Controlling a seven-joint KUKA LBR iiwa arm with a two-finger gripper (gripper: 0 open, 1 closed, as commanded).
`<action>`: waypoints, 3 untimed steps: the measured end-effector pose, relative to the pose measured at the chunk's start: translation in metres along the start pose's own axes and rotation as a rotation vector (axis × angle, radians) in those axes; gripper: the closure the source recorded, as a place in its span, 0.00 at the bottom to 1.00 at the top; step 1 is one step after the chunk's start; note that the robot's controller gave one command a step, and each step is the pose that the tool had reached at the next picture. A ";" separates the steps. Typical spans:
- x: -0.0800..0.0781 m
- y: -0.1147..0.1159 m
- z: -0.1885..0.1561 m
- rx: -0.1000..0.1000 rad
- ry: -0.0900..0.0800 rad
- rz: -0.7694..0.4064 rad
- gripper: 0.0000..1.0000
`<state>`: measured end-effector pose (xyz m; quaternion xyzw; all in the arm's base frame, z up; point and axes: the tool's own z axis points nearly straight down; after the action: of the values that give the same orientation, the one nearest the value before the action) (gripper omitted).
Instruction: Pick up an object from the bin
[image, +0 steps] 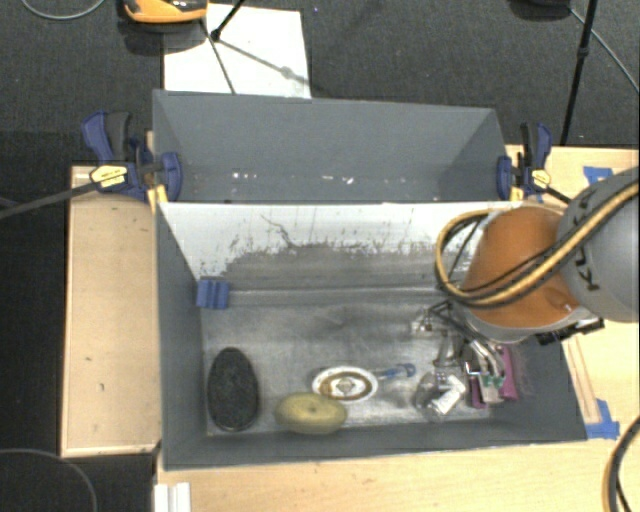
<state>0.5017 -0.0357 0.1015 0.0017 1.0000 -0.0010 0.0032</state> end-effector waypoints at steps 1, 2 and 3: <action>0.006 0.068 0.000 -0.005 0.007 0.125 0.00; 0.012 0.016 0.029 -0.003 0.000 0.265 0.00; -0.010 0.038 0.029 -0.002 0.000 0.259 0.00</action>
Offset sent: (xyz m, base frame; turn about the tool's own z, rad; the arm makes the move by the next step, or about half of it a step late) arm -0.0061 0.0639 -0.0003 0.1290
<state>0.5120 0.0019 0.0726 0.1307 0.9914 0.0002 0.0031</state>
